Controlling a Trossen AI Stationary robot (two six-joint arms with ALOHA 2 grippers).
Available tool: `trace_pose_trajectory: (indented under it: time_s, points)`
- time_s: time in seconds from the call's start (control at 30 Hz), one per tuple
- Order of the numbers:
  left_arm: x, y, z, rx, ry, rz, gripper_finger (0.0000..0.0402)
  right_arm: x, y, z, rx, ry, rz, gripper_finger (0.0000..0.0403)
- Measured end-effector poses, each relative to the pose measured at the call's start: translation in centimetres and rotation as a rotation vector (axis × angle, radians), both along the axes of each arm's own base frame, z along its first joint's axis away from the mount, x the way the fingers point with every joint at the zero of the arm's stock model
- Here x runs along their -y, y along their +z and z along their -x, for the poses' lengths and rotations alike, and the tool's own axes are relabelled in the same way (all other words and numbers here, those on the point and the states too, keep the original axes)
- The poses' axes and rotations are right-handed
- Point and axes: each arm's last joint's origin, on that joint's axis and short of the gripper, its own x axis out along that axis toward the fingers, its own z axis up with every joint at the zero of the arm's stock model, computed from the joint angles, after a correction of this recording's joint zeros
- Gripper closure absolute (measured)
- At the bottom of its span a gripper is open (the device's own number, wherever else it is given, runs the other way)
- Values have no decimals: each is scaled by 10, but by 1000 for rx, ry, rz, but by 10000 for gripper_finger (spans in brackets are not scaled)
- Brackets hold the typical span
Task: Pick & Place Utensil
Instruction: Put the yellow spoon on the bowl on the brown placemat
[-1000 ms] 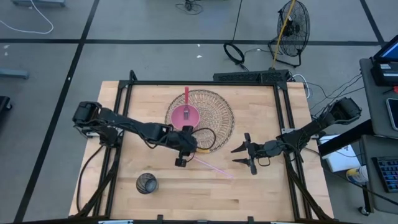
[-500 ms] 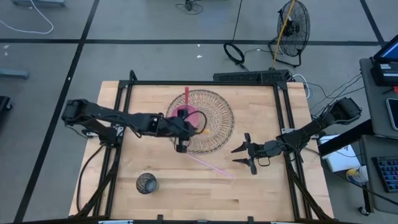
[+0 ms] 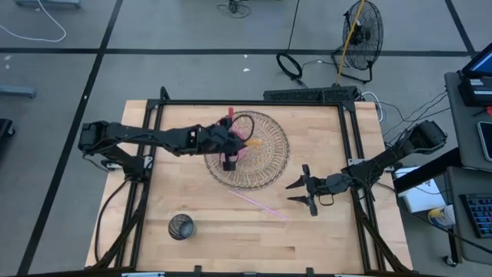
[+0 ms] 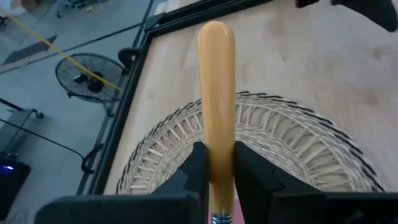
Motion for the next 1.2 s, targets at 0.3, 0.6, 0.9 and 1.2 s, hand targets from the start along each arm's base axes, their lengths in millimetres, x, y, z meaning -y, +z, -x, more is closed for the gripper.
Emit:
trace_pose_trajectory:
  time_s: [0.3, 0.6, 0.9, 1.2]
  points:
    - [-27, -17, 7, 41, 84, 35, 339, 0, 0, 0, -3, 1, 2, 232]
    - [-30, -43, 16, 92, 117, 76, 347, 0, 0, 0, -2, 2, 6, 232]
    - [-30, -53, 20, 171, 130, 81, 351, 0, 0, 0, 2, 2, 5, 232]
    - [-30, -68, 29, 210, 170, 109, 339, 0, 0, 0, 2, 2, 5, 232]
